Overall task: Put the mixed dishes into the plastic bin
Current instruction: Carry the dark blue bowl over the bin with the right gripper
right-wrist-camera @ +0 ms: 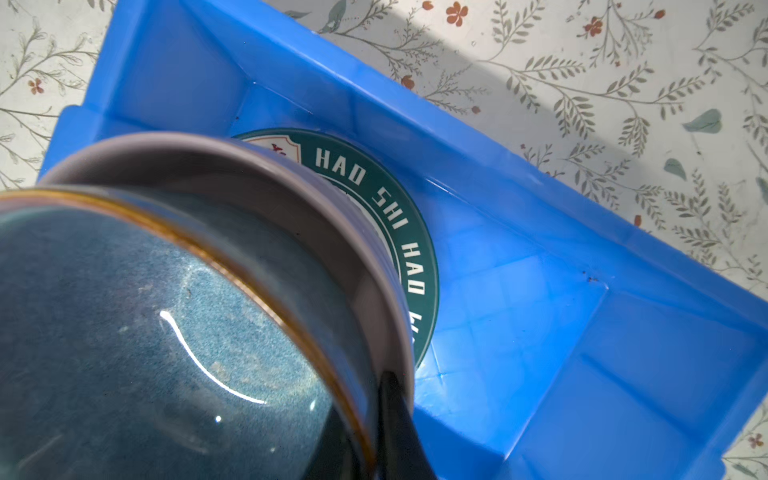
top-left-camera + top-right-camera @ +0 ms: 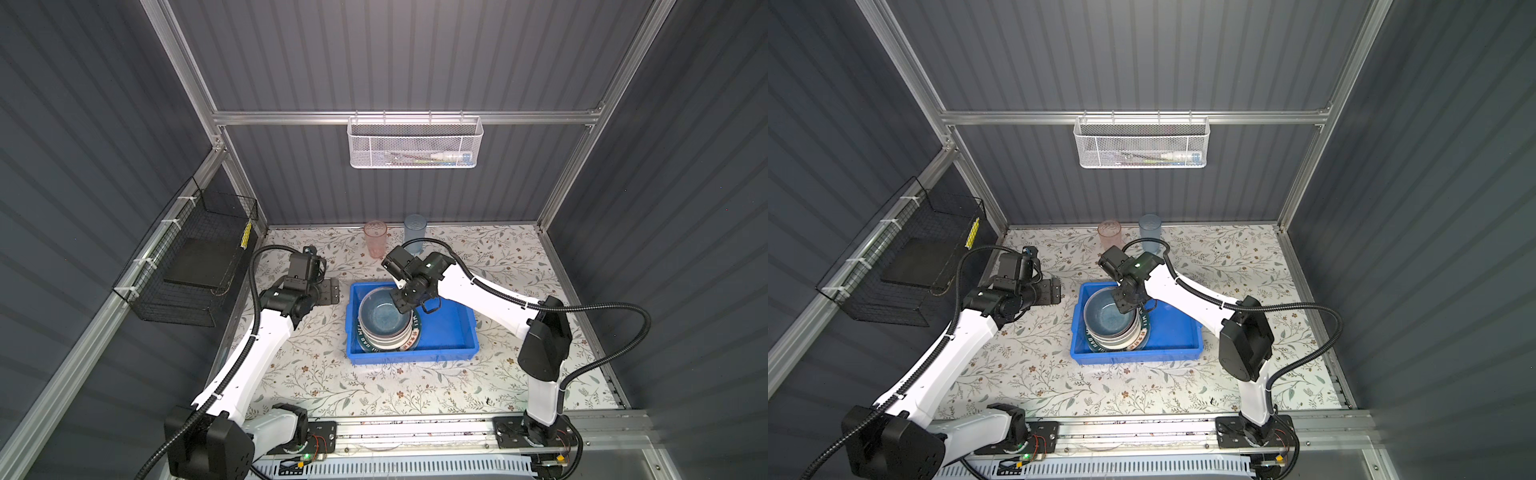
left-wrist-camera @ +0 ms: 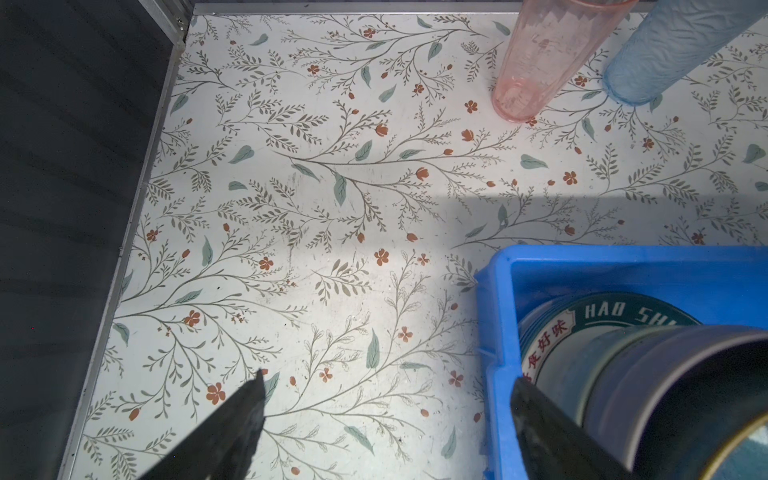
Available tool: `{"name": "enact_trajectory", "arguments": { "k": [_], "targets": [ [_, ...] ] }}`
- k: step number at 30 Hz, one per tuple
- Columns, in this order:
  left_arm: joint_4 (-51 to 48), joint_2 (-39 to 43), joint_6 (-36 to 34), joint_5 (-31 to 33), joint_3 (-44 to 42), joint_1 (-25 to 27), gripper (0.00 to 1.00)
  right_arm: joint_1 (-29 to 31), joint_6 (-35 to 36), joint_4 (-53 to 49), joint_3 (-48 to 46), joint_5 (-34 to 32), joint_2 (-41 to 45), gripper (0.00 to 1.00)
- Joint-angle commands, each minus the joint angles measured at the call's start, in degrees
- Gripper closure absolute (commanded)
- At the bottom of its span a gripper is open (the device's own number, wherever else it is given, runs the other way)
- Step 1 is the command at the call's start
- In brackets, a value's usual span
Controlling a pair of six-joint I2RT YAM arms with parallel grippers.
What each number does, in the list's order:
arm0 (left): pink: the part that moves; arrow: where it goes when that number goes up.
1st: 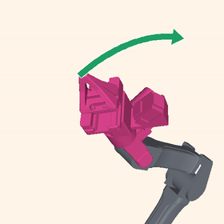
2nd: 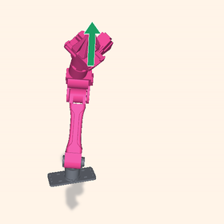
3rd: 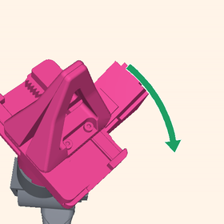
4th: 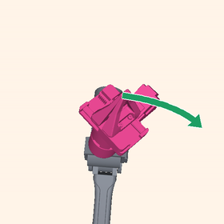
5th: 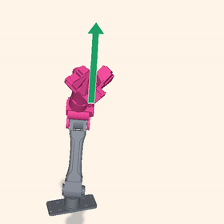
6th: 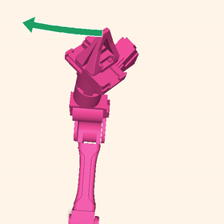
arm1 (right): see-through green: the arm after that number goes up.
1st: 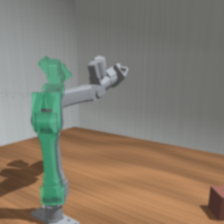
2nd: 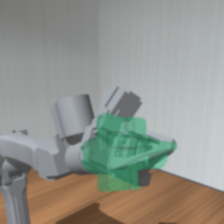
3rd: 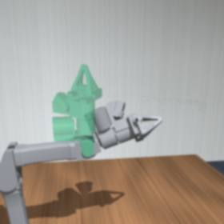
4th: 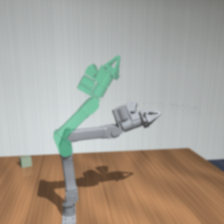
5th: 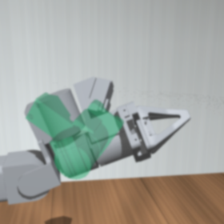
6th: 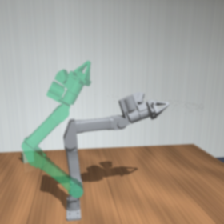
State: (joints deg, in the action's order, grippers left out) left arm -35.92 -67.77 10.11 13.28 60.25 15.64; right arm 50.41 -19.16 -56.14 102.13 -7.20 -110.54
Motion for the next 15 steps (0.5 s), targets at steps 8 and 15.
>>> {"name": "enact_trajectory", "arguments": {
  "k": [8,15],
  "targets": [
    [0.0,-0.2,0.0,-1.0,-0.1,-0.3,0.07,0.6,-3.4,2.2,0.5,-0.1,1.7,0.79],
    [0.0,-0.2,-0.1,-1.4,-0.1,-0.3,0.07,0.6,-3.8,2.3,0.5,-0.5,2.4,0.76]
  ]
}}
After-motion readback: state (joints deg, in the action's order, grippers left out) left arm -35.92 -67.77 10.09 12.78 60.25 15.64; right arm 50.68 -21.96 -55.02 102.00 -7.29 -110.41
